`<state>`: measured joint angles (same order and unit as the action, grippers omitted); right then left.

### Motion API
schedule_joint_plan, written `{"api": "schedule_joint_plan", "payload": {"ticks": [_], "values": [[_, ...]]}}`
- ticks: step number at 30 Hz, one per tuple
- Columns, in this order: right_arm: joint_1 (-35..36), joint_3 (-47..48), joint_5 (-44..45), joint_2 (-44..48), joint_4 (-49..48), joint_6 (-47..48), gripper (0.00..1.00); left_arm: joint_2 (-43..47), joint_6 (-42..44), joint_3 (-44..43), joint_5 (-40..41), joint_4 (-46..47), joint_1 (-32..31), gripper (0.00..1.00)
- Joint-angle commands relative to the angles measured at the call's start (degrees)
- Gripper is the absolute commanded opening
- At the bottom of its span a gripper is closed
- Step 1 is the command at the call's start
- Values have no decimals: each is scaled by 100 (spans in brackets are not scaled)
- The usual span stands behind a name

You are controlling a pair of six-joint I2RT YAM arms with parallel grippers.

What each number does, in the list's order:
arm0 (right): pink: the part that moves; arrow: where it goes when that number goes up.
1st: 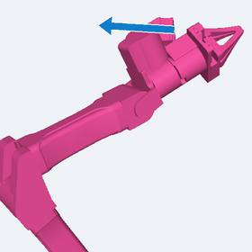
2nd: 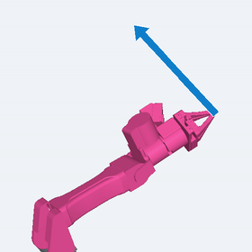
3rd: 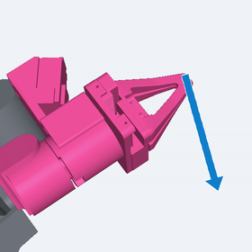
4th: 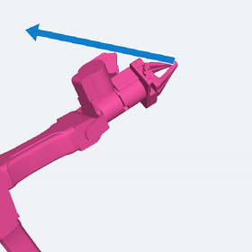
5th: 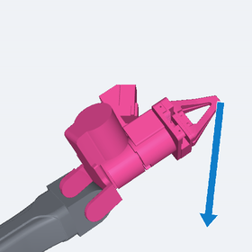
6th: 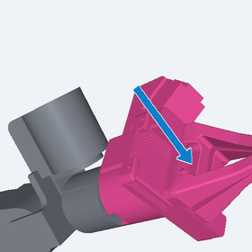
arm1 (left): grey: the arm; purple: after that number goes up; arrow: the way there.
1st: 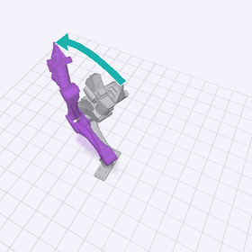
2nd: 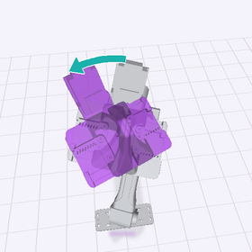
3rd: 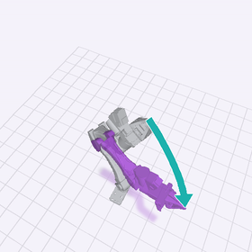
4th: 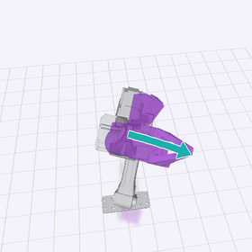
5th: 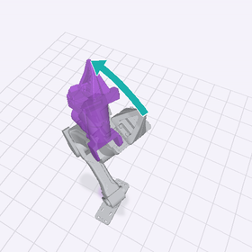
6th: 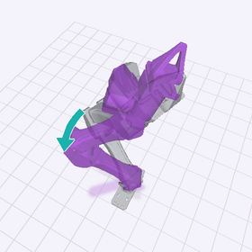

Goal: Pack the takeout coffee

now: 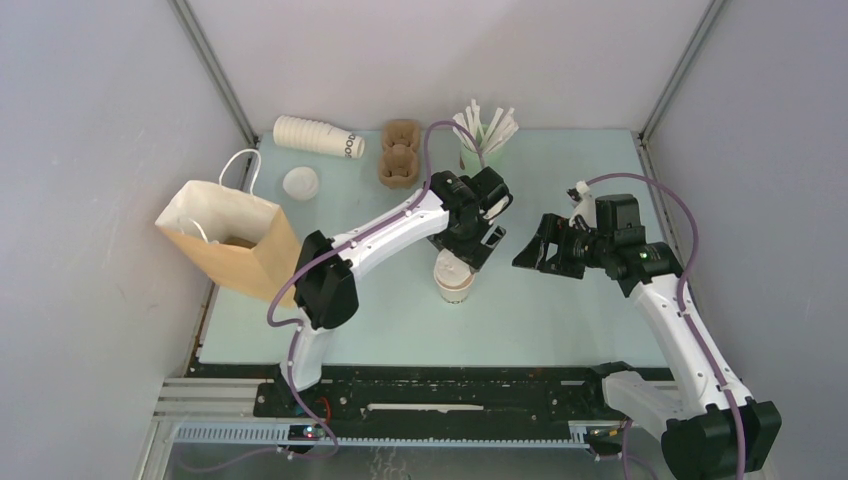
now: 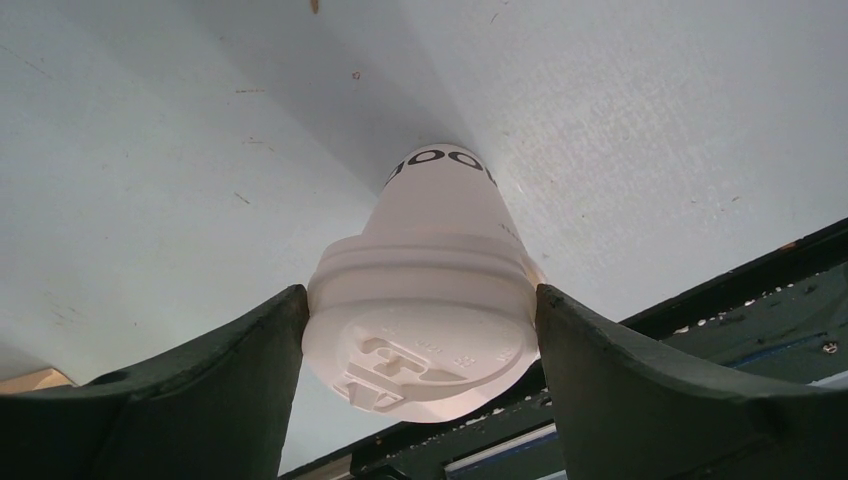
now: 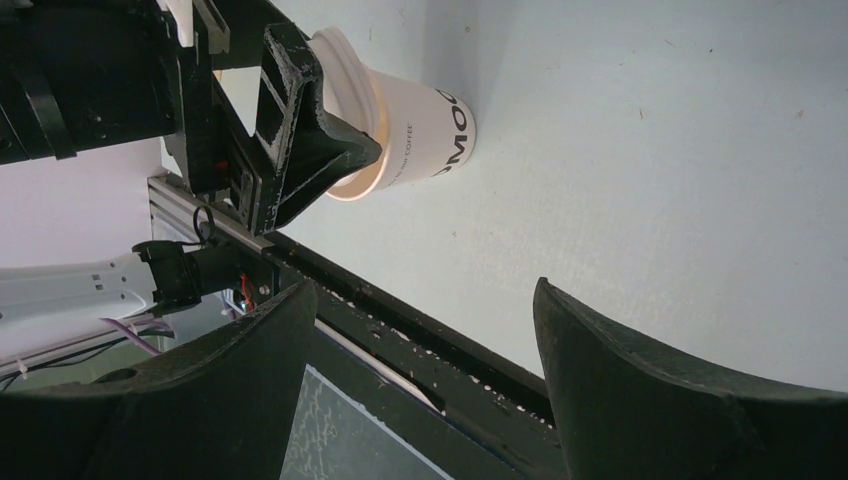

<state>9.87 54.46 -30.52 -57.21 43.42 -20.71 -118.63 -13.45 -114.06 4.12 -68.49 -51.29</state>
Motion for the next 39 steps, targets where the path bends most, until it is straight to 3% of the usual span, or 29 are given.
{"api": "schedule_joint_plan", "payload": {"ticks": [1,39], "values": [[-6,4,-76,-18,-179,-30,88,160,63,-247,171,-86,17,85],[6,2,-65,13,-171,-3,88,91,62,-57,-157,-43,-138,95]]}}
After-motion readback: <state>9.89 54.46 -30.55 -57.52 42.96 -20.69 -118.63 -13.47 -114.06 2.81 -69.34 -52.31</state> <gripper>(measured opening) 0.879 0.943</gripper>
